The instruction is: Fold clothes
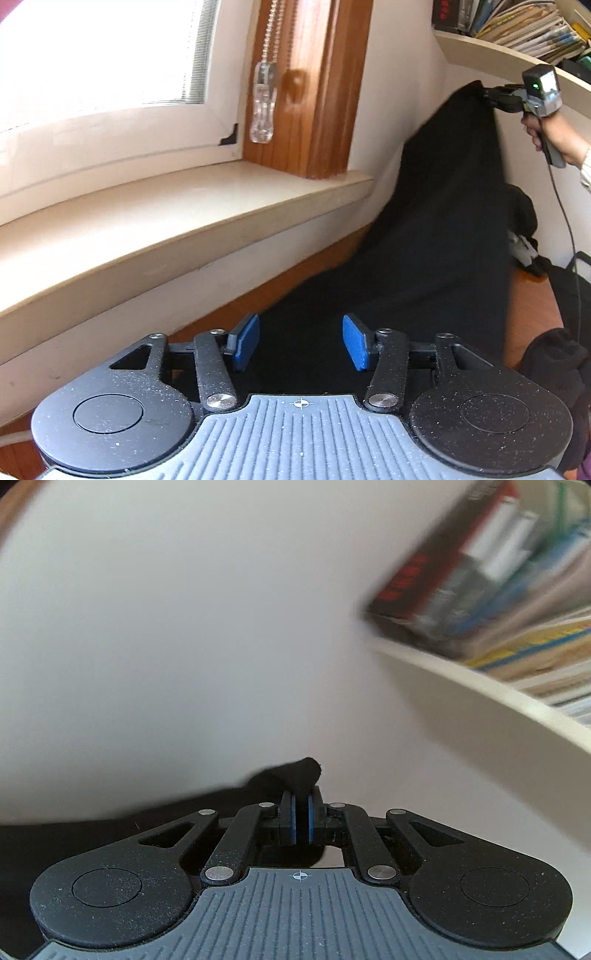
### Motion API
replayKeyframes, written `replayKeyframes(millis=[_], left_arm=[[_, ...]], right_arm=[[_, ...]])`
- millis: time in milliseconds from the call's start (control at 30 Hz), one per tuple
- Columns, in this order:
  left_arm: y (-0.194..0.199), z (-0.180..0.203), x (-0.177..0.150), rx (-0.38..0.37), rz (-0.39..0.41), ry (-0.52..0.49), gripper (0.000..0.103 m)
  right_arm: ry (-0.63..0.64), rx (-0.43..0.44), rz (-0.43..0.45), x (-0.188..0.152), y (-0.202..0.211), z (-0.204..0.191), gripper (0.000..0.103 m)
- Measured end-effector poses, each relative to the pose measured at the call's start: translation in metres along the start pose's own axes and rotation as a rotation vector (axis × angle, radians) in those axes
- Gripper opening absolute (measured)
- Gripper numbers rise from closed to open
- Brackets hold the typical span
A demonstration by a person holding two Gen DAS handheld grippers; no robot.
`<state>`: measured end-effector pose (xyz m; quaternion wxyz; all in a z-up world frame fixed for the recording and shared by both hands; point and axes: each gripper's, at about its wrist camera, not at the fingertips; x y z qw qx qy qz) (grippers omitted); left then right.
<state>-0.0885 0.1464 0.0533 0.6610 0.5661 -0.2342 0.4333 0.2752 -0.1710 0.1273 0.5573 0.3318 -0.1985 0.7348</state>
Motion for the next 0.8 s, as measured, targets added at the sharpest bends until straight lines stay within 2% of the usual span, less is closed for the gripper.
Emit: replayKeyframes(millis=[33,67,133,167,233,333,500,633,800], left_arm=[[-0.001,0.002,0.002,0.002,-0.001,-0.001,0.055],[-0.002,0.003,0.004,0.003,-0.003,-0.001,0.055],[-0.007,0.007,0.003,0.009,-0.016,-0.012,0.056],[-0.011,0.01,0.001,0.01,-0.026,-0.019,0.056],[-0.015,0.013,-0.004,0.003,-0.041,-0.031,0.058],[-0.02,0.018,-0.012,-0.003,-0.059,-0.049,0.06],[-0.025,0.023,-0.021,0.004,-0.077,-0.074,0.063],[-0.022,0.021,-0.021,0.023,-0.071,-0.067,0.065],[0.005,0.008,-0.012,0.043,-0.026,-0.027,0.068]], right_arm=[[-0.063,0.004,-0.075,-0.015,-0.017,0.007,0.01],[-0.115,0.019,-0.153,-0.032,-0.032,0.009,0.022],[-0.202,0.07,-0.313,-0.072,-0.056,0.004,0.027],[-0.223,0.091,-0.366,-0.088,-0.062,0.0,0.031],[-0.221,0.123,-0.413,-0.113,-0.063,-0.009,0.035],[-0.222,0.159,-0.404,-0.129,-0.052,-0.015,0.041],[-0.247,0.23,-0.329,-0.123,-0.03,-0.025,0.052],[-0.274,0.378,-0.257,-0.108,-0.009,-0.052,0.055],[-0.335,0.582,-0.193,-0.087,0.015,-0.105,0.056]])
Point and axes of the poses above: each gripper's, at about its wrist camera, not at the fingertips, and y roughly against the way its jaws point, z to its right, x to its top, and after that the axes turned 9 degrees about y, right-handed
